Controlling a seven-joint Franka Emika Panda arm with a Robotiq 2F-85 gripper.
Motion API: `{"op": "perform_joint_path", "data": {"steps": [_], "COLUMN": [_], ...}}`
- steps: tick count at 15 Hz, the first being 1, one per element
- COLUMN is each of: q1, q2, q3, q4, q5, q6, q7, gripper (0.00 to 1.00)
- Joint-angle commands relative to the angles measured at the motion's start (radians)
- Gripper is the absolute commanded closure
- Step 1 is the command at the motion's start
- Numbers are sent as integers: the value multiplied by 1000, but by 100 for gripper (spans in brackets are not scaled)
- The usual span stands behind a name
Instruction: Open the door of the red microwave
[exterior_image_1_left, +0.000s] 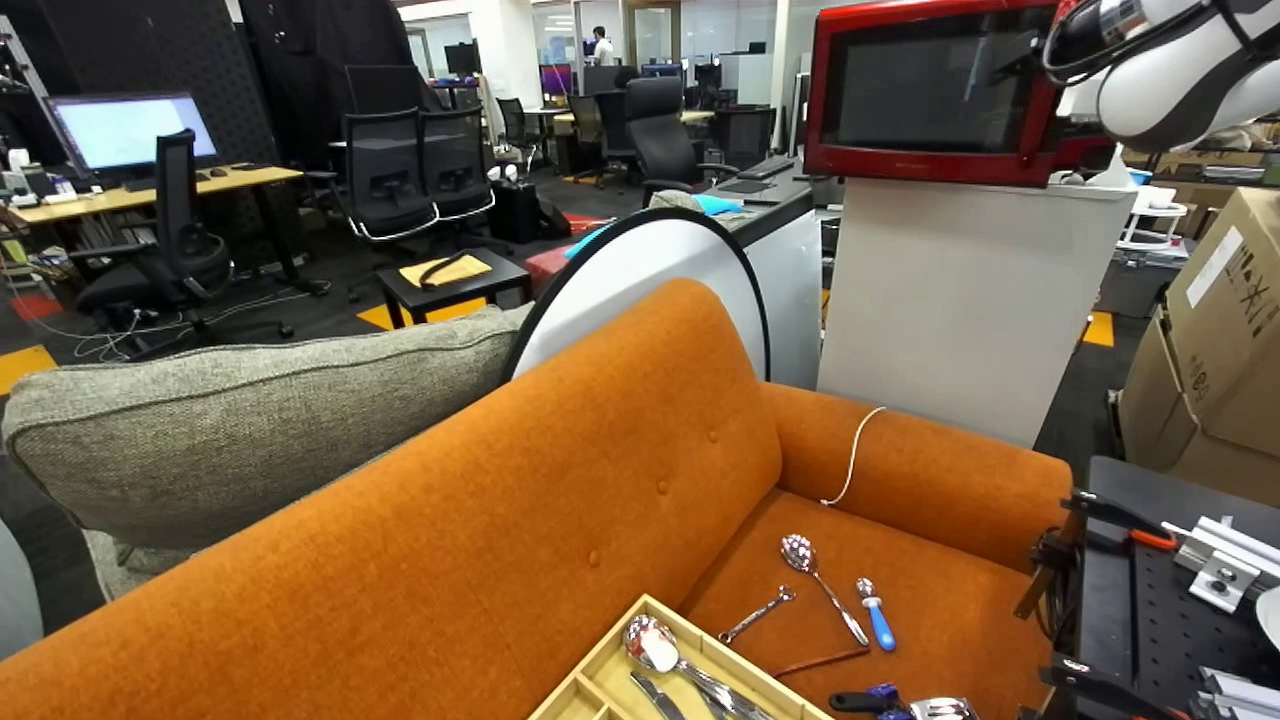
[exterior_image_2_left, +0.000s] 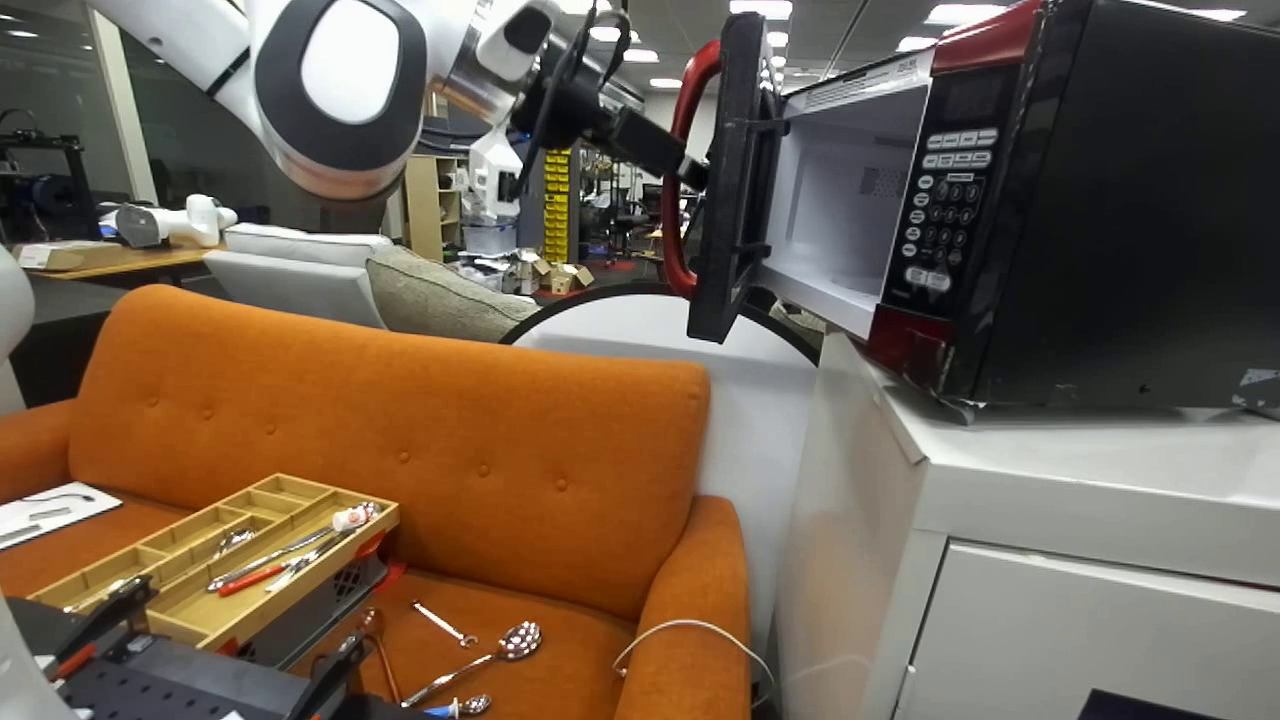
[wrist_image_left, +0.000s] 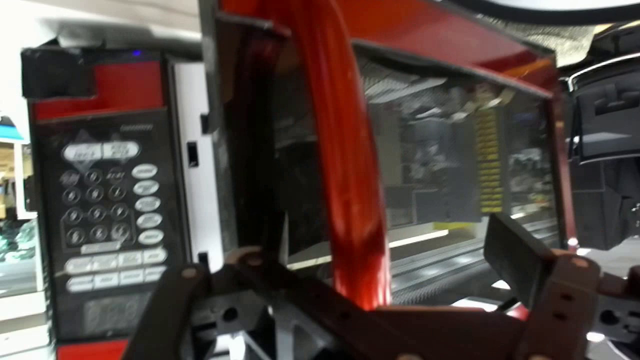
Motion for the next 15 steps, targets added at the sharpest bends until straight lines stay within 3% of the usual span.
{"op": "perform_joint_path", "data": {"steps": [1,8,12,13,15], "q1": [-53,-8,81,116,83], "q2": [121,137,98,86,109], "q3": [-4,7,20,-5,27], "q4": [-24,-8,-9,-12,-16], "q5": [32,106,110,104,122], "q6": [0,-2,-3,-3,-2], "q7": [1,-51,-40,-45,-47], "gripper": [0,0,0,0,0]}}
